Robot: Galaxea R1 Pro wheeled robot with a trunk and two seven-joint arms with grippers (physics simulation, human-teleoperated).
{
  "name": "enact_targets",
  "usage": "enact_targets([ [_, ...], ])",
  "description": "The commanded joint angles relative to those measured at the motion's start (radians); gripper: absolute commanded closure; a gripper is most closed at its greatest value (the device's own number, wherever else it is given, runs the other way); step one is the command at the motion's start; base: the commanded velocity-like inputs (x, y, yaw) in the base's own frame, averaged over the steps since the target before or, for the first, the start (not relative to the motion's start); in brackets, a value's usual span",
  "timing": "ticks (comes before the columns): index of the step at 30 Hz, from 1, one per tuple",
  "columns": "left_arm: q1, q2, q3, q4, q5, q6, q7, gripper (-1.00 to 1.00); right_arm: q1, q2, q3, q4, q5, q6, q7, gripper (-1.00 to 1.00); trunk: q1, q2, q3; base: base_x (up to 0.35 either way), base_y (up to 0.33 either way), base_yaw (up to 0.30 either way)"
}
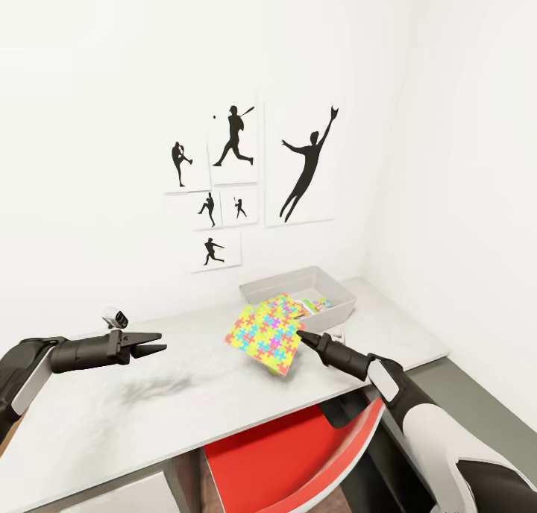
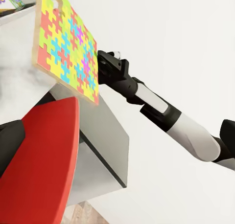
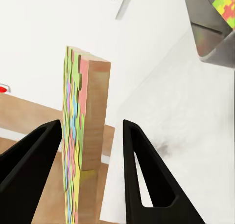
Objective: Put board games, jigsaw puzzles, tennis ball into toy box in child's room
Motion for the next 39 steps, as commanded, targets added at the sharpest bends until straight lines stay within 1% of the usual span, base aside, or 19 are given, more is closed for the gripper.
enact_targets([
  [1, -0.001, 0.001, -0.003, 0.000, 0.003, 0.010, -0.003, -1.00, -0.001, -0.001, -0.011, 0.000, -0.003, 0.010, 0.002, 1.00, 0.001, -0.002, -0.002, 0.000, 0.000, 0.000],
  [3, -0.001, 0.001, -0.003, 0.000, 0.003, 0.010, -0.003, -1.00, -0.001, -0.002, -0.026, -0.001, -0.003, 0.014, 0.001, 1.00, 0.001, -0.002, -0.002, 0.000, 0.000, 0.000],
  [7, -0.001, 0.001, -0.003, 0.000, 0.003, 0.010, -0.003, -1.00, -0.002, -0.002, -0.040, -0.004, -0.004, 0.032, 0.000, 1.00, 0.001, -0.002, -0.002, 0.000, 0.000, 0.000],
  [9, -0.001, 0.001, -0.003, 0.000, 0.003, 0.010, -0.003, -1.00, -0.006, -0.002, -0.043, -0.004, -0.002, 0.076, -0.004, 1.00, 0.001, -0.002, -0.002, 0.000, 0.000, 0.000],
  [10, -0.001, 0.000, -0.003, 0.000, 0.003, 0.010, -0.003, -1.00, -0.015, -0.004, -0.045, -0.009, -0.001, 0.136, -0.007, 1.00, 0.001, -0.002, -0.002, 0.000, 0.000, 0.000],
  [11, -0.001, -0.001, -0.003, 0.000, 0.003, 0.010, -0.002, -1.00, -0.028, -0.007, -0.045, -0.020, 0.000, 0.174, -0.016, 1.00, 0.001, -0.002, -0.002, 0.000, 0.000, 0.000],
  [12, -0.001, -0.001, -0.003, 0.000, 0.003, 0.010, -0.003, -1.00, -0.045, -0.010, -0.045, -0.036, -0.001, 0.207, -0.033, 1.00, 0.001, -0.002, -0.002, 0.000, 0.000, 0.000],
  [13, -0.001, -0.001, -0.003, 0.000, 0.003, 0.010, -0.002, -1.00, -0.054, -0.010, -0.046, -0.043, -0.001, 0.220, -0.046, 1.00, 0.001, -0.002, -0.002, 0.000, 0.000, 0.000],
  [14, -0.001, -0.001, -0.003, 0.000, 0.003, 0.010, -0.002, -1.00, -0.073, -0.012, -0.046, -0.054, -0.001, 0.241, -0.080, 1.00, 0.001, -0.002, -0.002, 0.000, 0.000, 0.000],
  [16, -0.001, -0.001, -0.003, 0.000, 0.003, 0.010, -0.002, -1.00, -0.118, -0.014, -0.046, -0.064, -0.002, 0.269, -0.181, 1.00, 0.001, -0.002, -0.002, 0.000, 0.000, 0.000],
  [17, -0.001, -0.001, -0.003, 0.000, 0.003, 0.010, -0.001, -1.00, -0.139, -0.015, -0.047, -0.066, -0.003, 0.278, -0.238, 1.00, 0.001, -0.002, -0.002, 0.000, 0.000, 0.000],
  [18, -0.001, -0.001, -0.003, 0.000, 0.003, 0.010, -0.001, -1.00, -0.148, -0.015, -0.047, -0.067, -0.003, 0.281, -0.267, 1.00, 0.001, -0.002, -0.002, 0.000, 0.000, 0.000],
  [20, -0.001, -0.002, -0.003, 0.000, 0.003, 0.010, -0.001, -1.00, -0.176, -0.014, -0.050, -0.070, -0.004, 0.288, -0.369, 1.00, 0.001, -0.002, -0.002, 0.000, 0.000, 0.000],
  [21, -0.001, -0.001, -0.003, 0.000, 0.003, 0.010, -0.001, -1.00, -0.189, -0.014, -0.056, -0.070, -0.007, 0.290, -0.408, 1.00, 0.001, -0.002, -0.002, 0.000, 0.000, 0.000],
  [23, -0.001, -0.001, -0.003, 0.000, 0.003, 0.010, -0.001, -1.00, -0.214, -0.014, -0.073, -0.070, -0.014, 0.293, -0.468, 1.00, 0.001, -0.002, -0.002, 0.030, 0.000, 0.000],
  [25, -0.001, -0.001, -0.003, 0.000, 0.003, 0.010, -0.001, -1.00, -0.233, -0.011, -0.082, -0.071, -0.017, 0.294, -0.515, 1.00, 0.001, -0.002, -0.002, 0.105, 0.000, 0.000],
  [29, -0.001, -0.001, -0.003, 0.000, 0.003, 0.010, -0.002, -1.00, -0.243, -0.002, -0.087, -0.074, -0.016, 0.294, -0.565, 1.00, 0.001, -0.002, -0.002, 0.183, 0.000, 0.000],
  [31, -0.001, 0.000, -0.003, 0.000, 0.003, 0.010, -0.002, -1.00, -0.244, 0.000, -0.087, -0.076, -0.016, 0.294, -0.578, 1.00, 0.001, -0.002, -0.002, 0.125, 0.000, 0.000],
  [39, -0.001, 0.001, -0.003, 0.000, 0.001, 0.010, -0.003, -1.00, -0.245, 0.000, -0.088, -0.076, -0.017, 0.292, -0.588, 1.00, 0.001, -0.002, -0.002, 0.030, 0.000, 0.000],
])
